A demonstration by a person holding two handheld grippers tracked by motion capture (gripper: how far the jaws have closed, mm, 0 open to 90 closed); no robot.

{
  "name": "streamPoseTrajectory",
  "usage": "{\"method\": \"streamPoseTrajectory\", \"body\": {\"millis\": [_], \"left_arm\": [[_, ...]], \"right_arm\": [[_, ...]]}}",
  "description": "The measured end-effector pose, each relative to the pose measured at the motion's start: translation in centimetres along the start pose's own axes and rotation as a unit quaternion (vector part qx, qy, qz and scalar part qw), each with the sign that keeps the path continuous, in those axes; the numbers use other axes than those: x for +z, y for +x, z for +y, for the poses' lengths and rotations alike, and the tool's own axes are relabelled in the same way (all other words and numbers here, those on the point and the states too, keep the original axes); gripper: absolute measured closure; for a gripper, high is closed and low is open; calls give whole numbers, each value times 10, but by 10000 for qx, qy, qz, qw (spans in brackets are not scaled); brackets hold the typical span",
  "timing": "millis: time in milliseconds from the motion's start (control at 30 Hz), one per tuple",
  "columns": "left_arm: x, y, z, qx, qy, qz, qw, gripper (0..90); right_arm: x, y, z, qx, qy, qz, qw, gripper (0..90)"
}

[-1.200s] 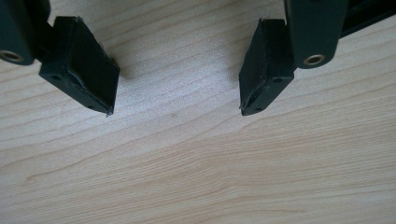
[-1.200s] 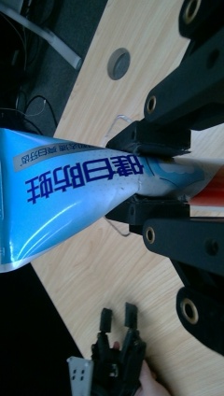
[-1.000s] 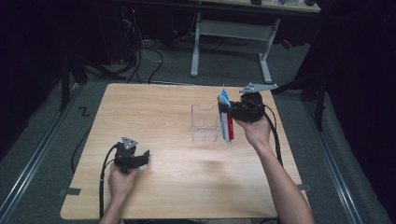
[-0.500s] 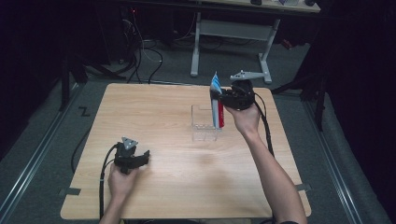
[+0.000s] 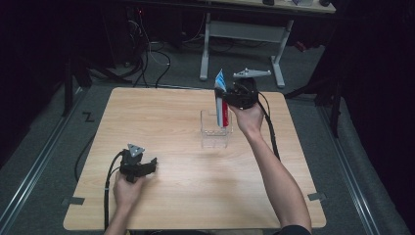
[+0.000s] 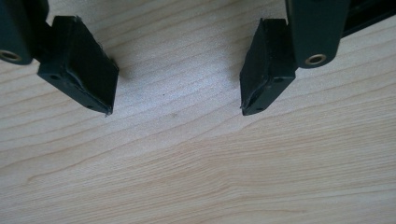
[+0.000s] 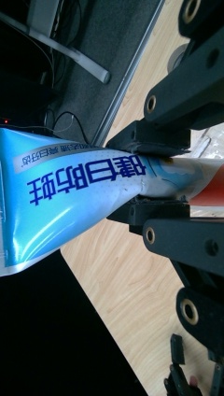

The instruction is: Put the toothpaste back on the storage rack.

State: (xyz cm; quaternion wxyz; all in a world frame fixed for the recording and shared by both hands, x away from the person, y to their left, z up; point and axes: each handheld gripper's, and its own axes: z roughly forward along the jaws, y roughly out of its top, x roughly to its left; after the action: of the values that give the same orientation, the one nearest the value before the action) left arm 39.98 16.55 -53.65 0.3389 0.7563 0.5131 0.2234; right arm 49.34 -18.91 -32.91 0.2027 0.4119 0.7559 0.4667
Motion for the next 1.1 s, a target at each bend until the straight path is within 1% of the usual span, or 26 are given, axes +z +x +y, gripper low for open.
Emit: {"method": "streamPoseTrajectory", "body": {"millis": [67,133,300,333,367,467,500,567,700,733,933,1000,1033,1100], "left_arm": [[0,0,0,6,6,0,10000,283],[0,0,0,7,6,0,10000,283],[0,0,0,6,6,-1,10000,283],[0,0,0,10,6,3,10000,283],[0,0,0,9,5,3,10000,283],[0,0,0,10,13,-1,10000,283],[0,0,0,8,10,0,10000,283],[0,0,0,9,9,1,10000,283],[0,0,0,9,7,3,10000,283],[0,0,0,9,6,2,10000,283],[0,0,0,11,6,3,10000,283],[0,0,0,12,7,3,10000,283],[0,0,0,11,7,2,10000,283],[0,0,0,10,7,3,10000,283]], "right_arm": [[3,-1,0,29,-4,-15,10000,712],[9,-4,-2,64,5,-90,9999,712],[17,-7,-7,163,35,-184,9997,711],[21,-9,-10,190,34,-222,9996,711],[21,-9,-10,190,34,-222,9996,711],[31,-8,-17,211,109,-287,9993,710],[31,-8,-17,211,109,-287,9993,710],[38,-8,-23,250,161,-271,9992,709],[44,-7,-28,256,219,-275,9991,707],[47,-6,-32,269,244,-273,9990,707],[51,-6,-37,272,321,-252,9988,706],[52,-6,-40,307,359,-231,9986,704],[53,-6,-42,320,420,-239,9983,704],[54,-6,-43,299,431,-239,9983,704]]}}
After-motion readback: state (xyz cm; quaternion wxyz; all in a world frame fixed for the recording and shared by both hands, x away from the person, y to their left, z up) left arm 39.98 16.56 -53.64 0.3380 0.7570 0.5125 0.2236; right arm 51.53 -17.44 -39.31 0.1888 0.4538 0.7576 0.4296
